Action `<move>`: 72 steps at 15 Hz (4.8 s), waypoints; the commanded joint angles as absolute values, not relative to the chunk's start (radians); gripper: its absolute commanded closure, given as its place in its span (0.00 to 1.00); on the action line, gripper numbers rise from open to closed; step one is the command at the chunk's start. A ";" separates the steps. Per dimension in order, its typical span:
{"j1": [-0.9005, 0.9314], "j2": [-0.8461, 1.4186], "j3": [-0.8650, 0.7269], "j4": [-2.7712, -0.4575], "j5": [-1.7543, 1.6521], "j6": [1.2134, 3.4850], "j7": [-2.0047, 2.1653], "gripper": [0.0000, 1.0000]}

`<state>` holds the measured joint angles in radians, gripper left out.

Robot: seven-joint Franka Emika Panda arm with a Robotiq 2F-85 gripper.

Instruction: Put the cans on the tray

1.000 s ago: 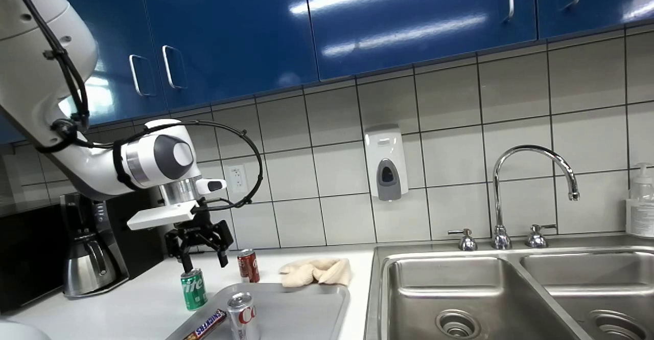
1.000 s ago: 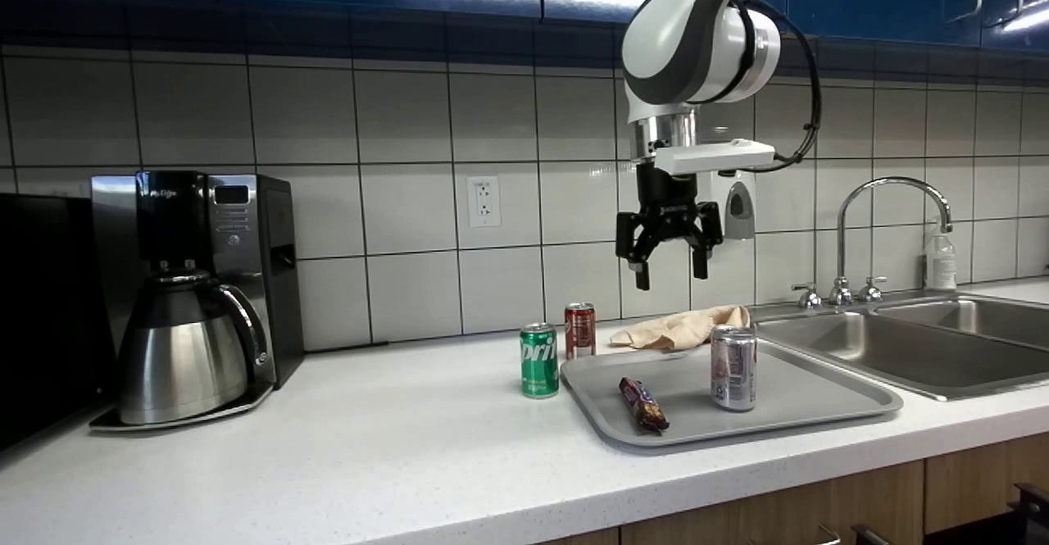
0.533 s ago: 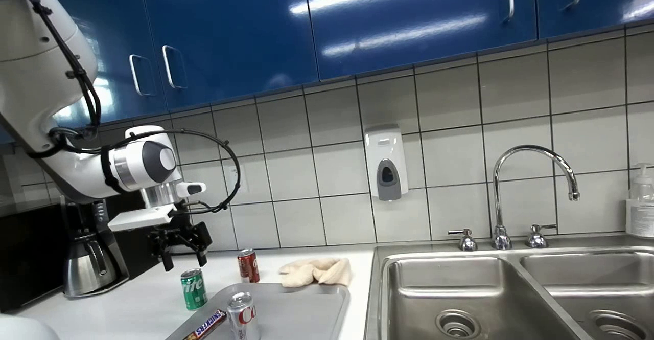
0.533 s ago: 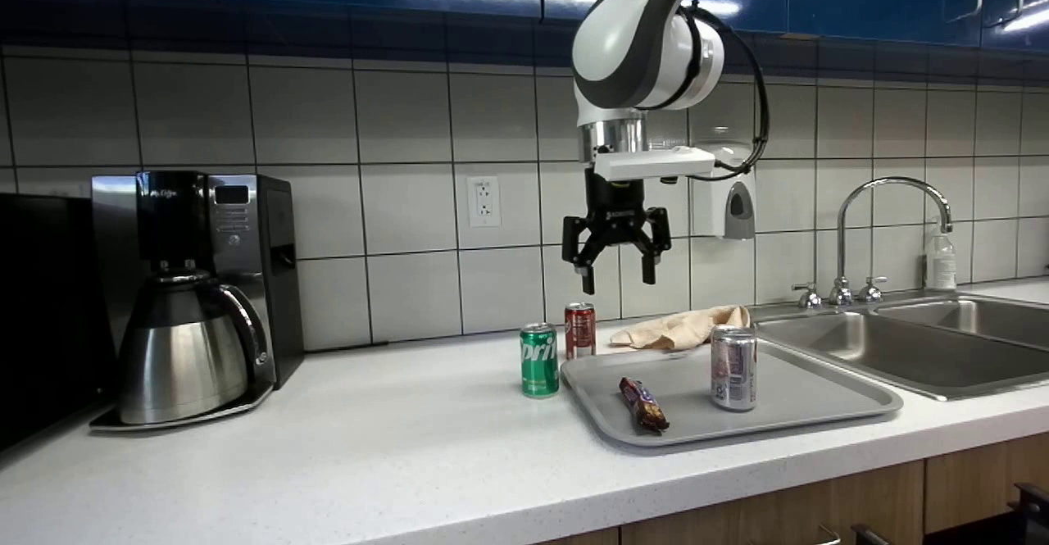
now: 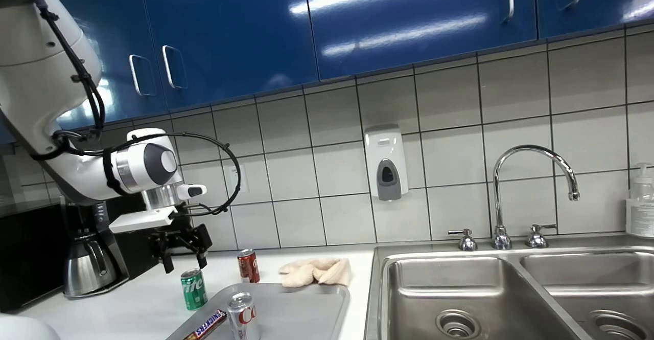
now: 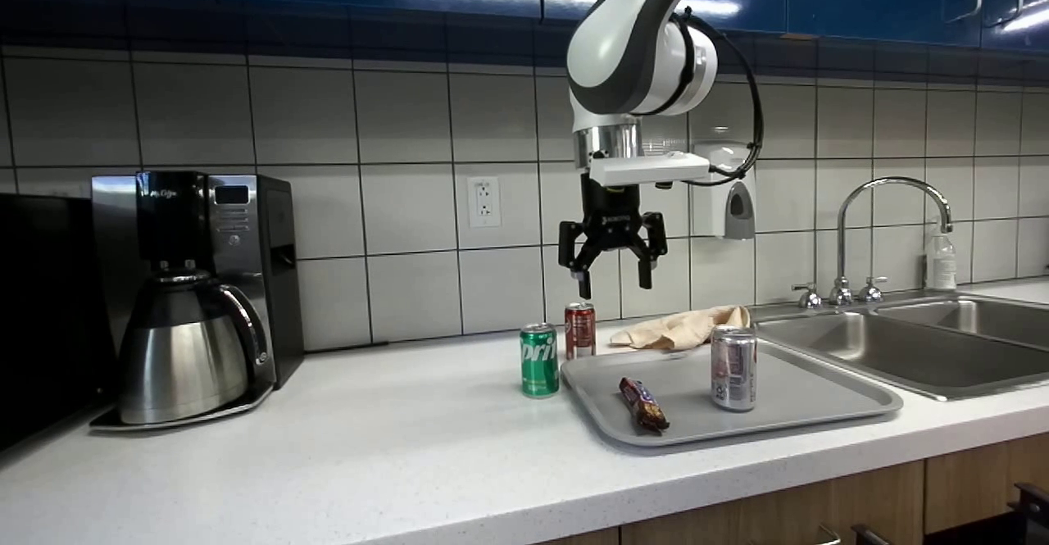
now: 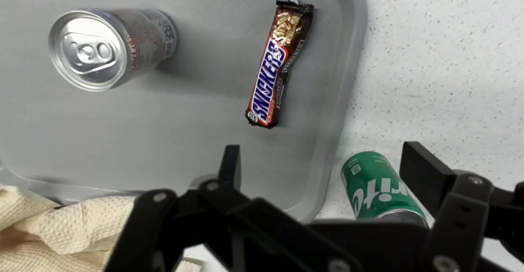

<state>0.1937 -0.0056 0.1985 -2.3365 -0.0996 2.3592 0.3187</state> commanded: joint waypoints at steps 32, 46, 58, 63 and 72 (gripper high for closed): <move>0.361 0.377 0.104 -1.989 -0.305 2.507 0.524 0.00; 0.409 0.503 0.051 -1.905 -0.275 2.502 0.497 0.00; 0.410 0.484 0.052 -1.922 -0.264 2.483 0.495 0.00; 0.417 0.478 0.050 -1.922 -0.268 2.444 0.502 0.00; 0.414 0.478 0.052 -1.925 -0.270 2.453 0.498 0.51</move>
